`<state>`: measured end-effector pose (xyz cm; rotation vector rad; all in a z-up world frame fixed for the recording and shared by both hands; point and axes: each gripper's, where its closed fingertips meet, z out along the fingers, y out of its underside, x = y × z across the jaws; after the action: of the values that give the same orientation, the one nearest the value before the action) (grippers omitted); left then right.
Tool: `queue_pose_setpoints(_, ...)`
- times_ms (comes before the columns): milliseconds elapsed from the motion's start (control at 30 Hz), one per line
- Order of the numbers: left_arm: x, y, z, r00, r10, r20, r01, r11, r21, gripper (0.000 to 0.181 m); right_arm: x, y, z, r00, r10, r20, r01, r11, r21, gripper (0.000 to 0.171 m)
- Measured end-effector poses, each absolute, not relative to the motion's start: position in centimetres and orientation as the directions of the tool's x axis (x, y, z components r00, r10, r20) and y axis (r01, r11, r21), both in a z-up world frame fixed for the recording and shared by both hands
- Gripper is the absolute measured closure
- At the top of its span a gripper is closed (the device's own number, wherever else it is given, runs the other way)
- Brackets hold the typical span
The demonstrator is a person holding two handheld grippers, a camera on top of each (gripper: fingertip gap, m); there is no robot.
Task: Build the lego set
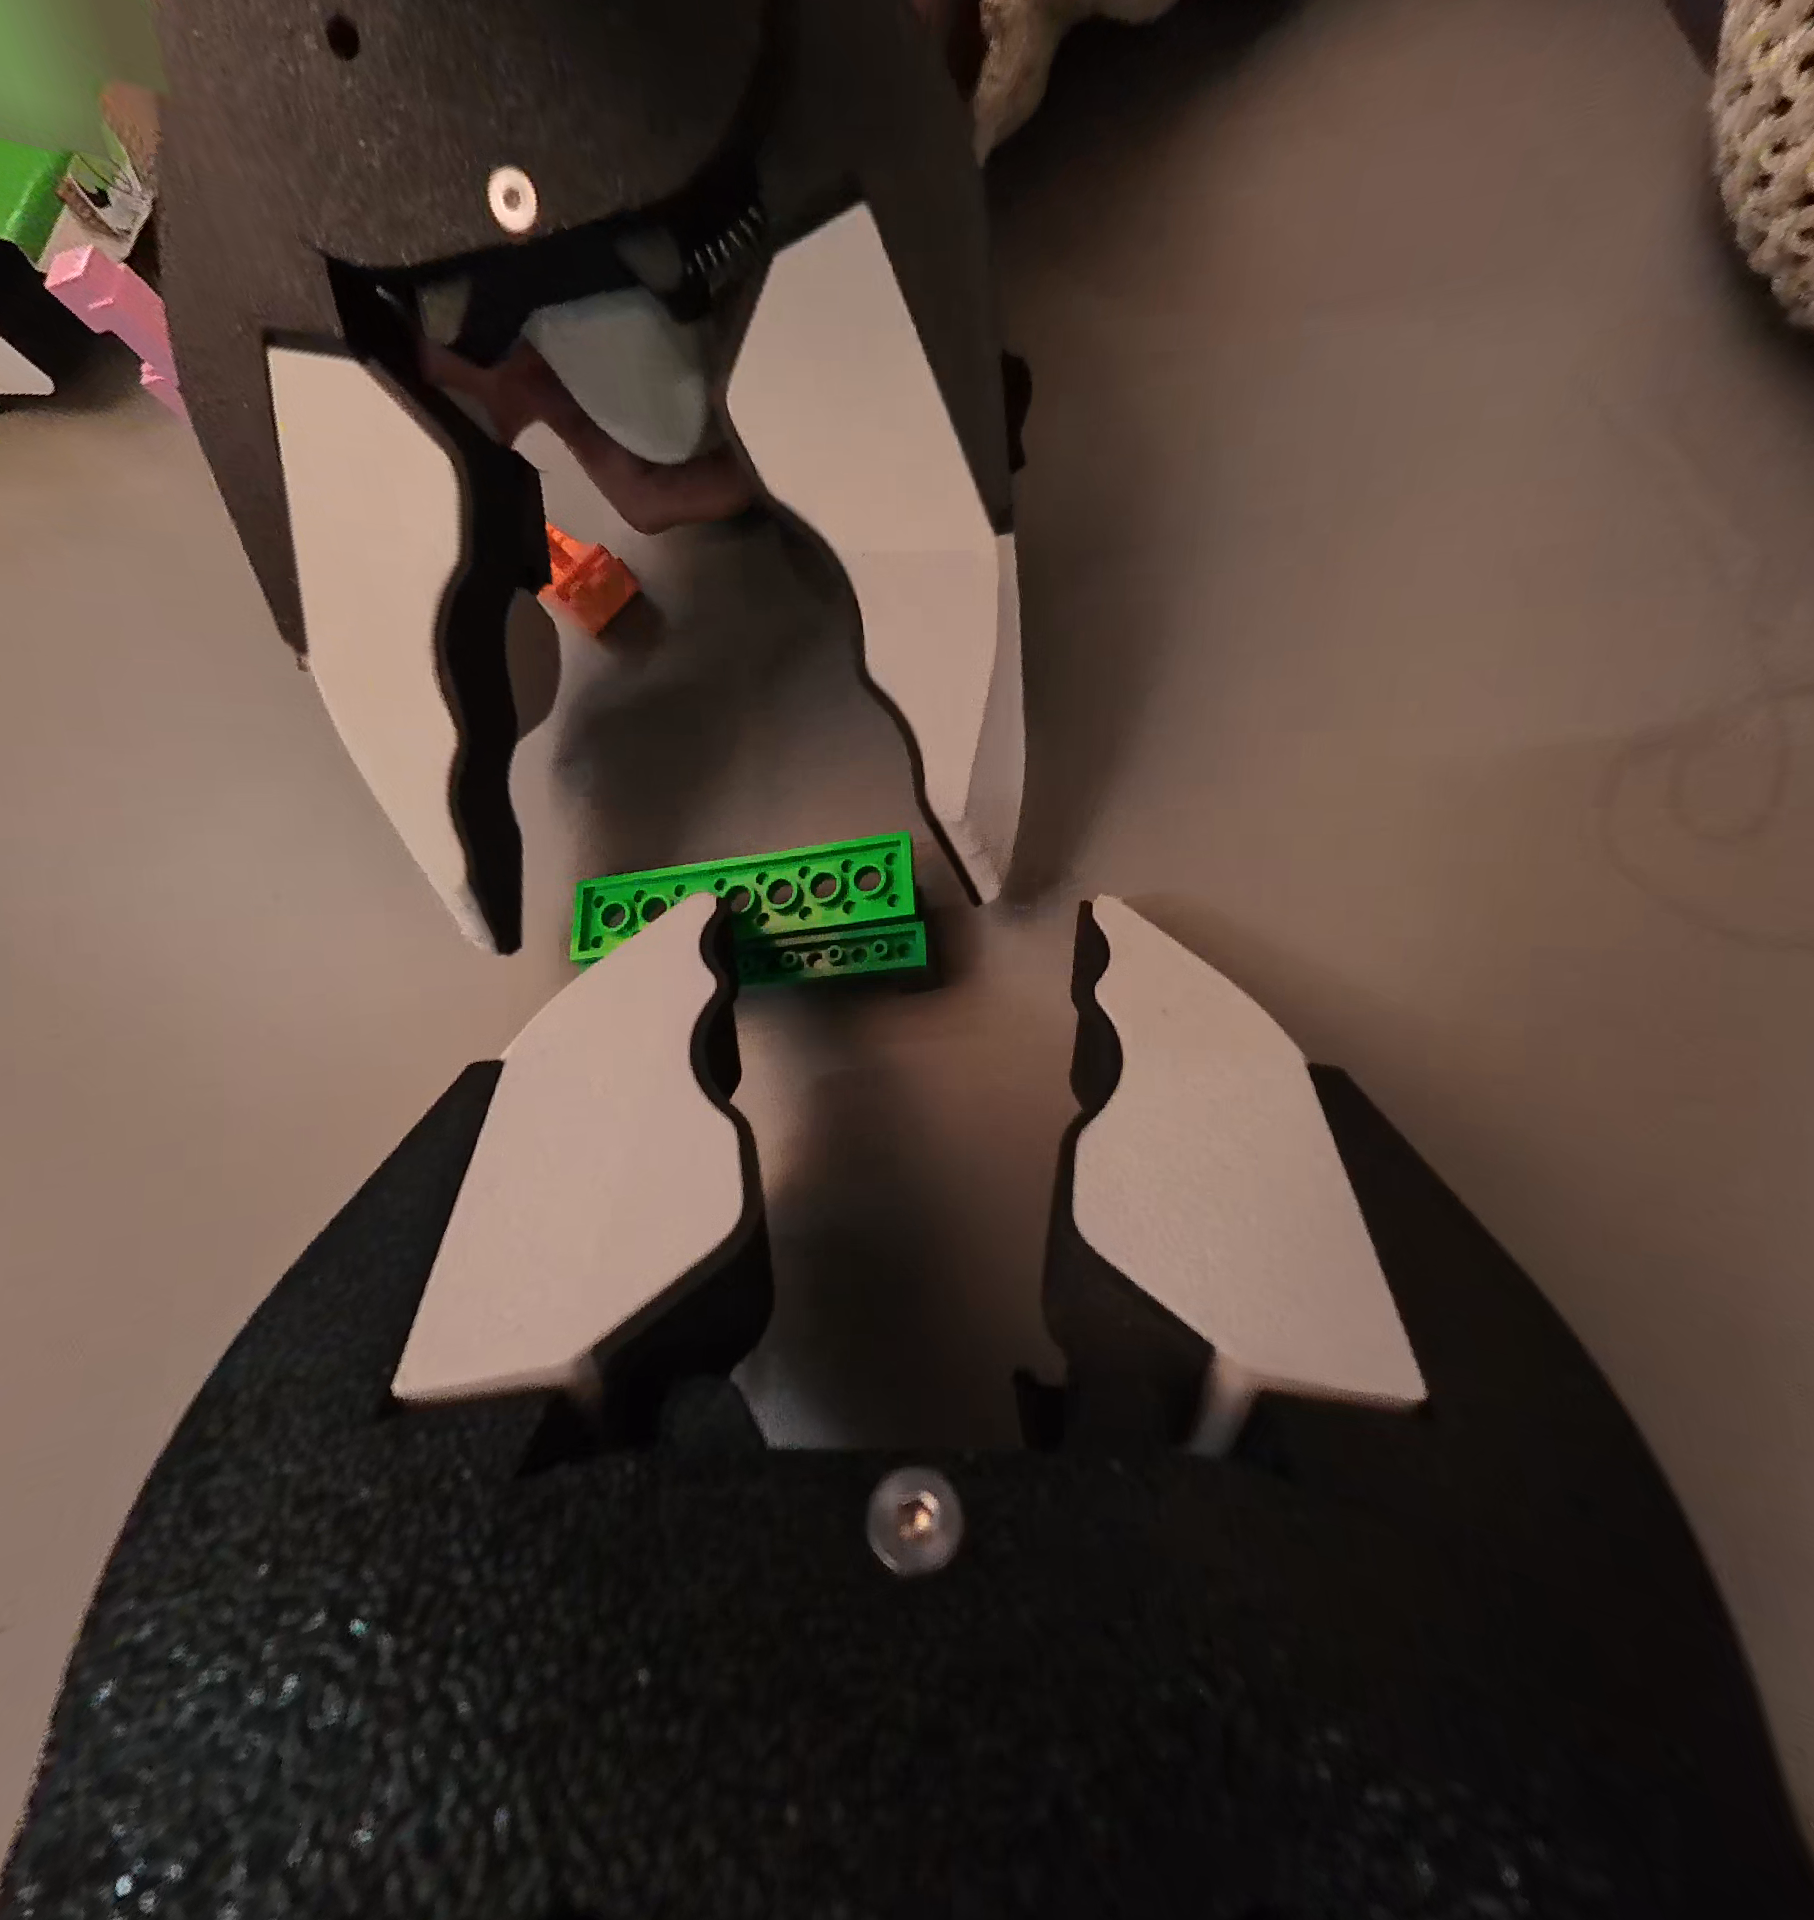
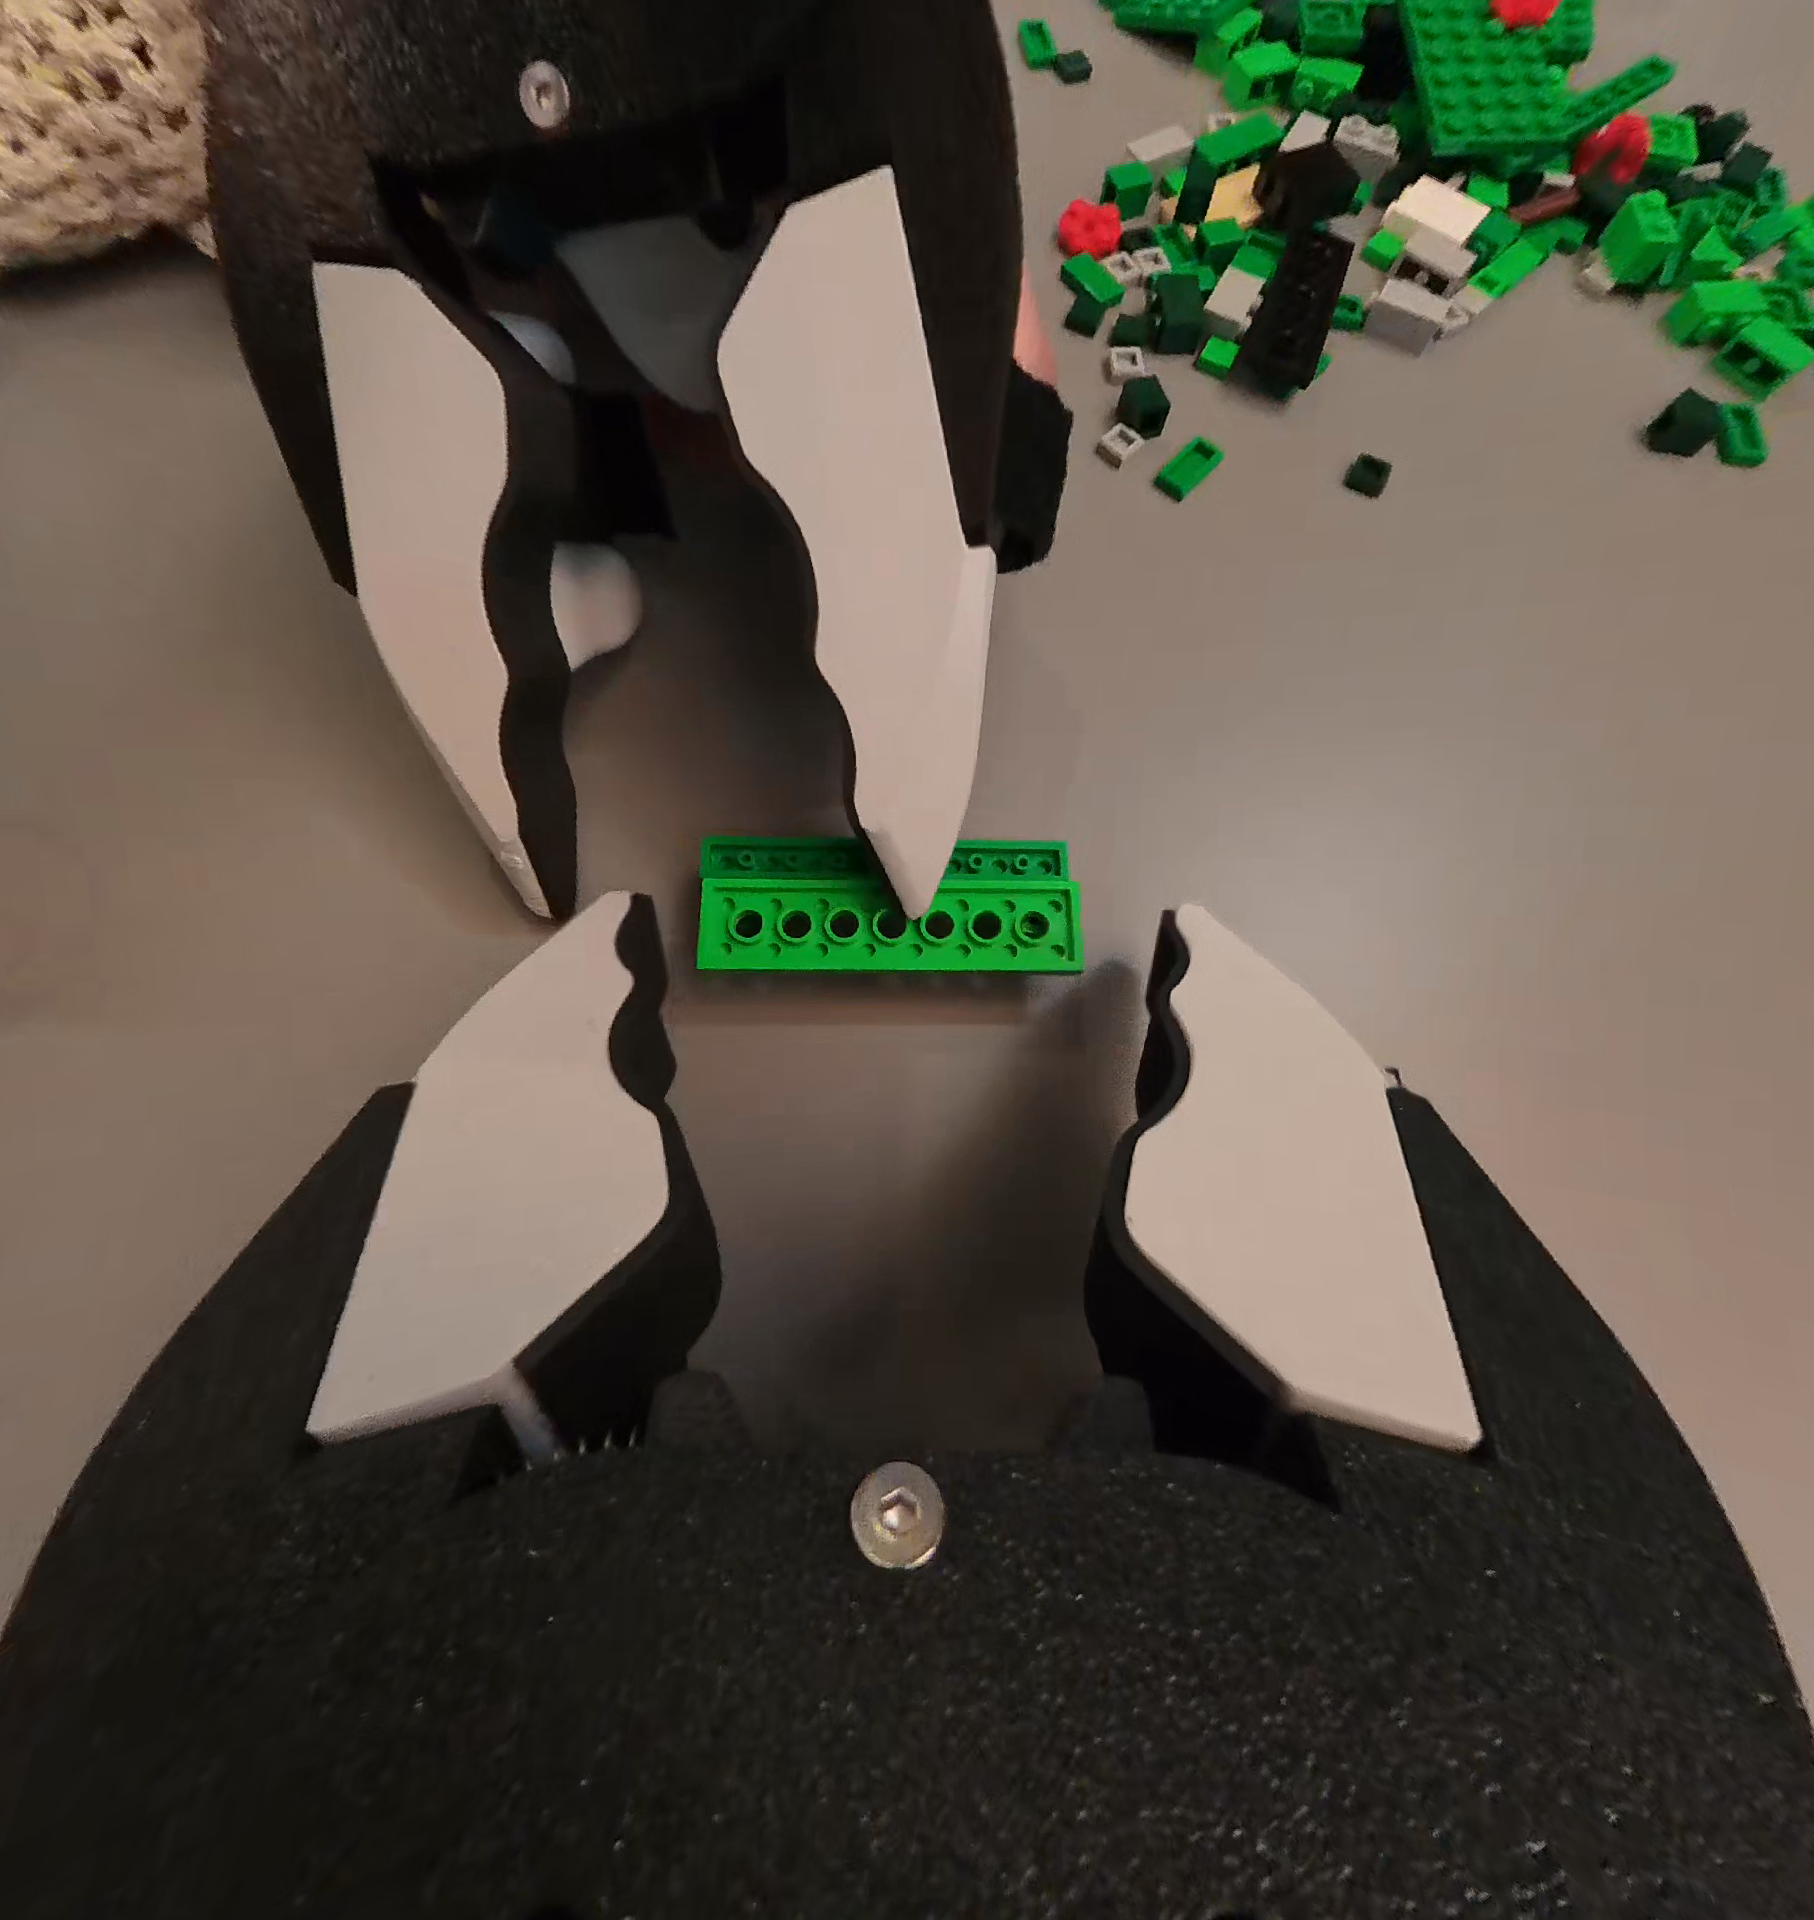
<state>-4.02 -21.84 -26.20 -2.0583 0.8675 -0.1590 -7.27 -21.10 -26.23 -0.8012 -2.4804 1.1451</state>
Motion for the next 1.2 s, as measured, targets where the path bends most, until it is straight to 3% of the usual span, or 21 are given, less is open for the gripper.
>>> queue_pose_setpoints(367, -4.0, -21.9, -26.2, 0.750, -0.633, -0.194, -0.516, -0.376, -0.770, 0.120, -7.5, -21.9, -26.5, -0.814, 0.580, 0.035, 0.360, 0.551, -0.753, 0.098)
queue_pose_setpoints(1200, -4.0, -21.9, -26.3, 0.752, -0.630, -0.195, -0.514, -0.375, -0.771, 0.121, -6.7, -20.5, -26.2, -0.823, 0.568, 0.031, 0.347, 0.544, -0.764, 0.099)
